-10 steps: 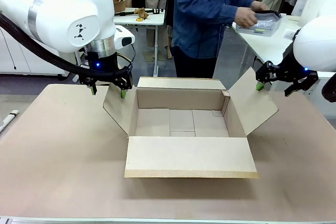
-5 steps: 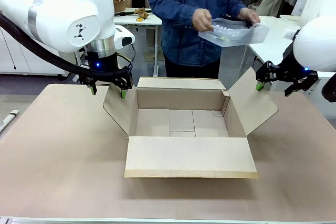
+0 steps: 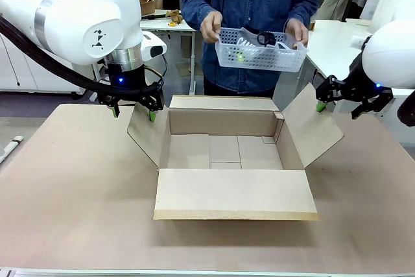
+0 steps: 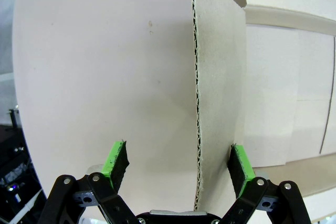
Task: Pack the gift set into the box.
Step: Lift both hands away from the flaps of the Package Box.
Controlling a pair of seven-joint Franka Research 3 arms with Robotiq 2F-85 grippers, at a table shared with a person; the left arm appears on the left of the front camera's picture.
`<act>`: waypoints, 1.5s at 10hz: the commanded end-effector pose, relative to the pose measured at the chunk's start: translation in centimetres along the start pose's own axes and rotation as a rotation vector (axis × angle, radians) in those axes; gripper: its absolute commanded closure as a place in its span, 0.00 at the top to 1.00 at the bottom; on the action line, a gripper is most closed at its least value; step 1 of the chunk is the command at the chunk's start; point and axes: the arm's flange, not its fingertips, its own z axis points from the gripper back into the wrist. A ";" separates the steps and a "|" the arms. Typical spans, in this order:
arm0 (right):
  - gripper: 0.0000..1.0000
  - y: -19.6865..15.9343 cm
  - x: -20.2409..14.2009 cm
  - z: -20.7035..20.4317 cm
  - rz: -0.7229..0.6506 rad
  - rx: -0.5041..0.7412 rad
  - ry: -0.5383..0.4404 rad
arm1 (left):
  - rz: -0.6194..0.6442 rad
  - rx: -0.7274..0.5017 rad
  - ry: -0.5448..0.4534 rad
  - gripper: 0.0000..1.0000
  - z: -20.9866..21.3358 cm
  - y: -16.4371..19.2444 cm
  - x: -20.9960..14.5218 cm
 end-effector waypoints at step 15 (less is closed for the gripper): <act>1.00 0.2 0.1 0.1 -0.022 -0.003 -0.003 | 0.011 0.022 -0.005 1.00 0.1 0.1 0.1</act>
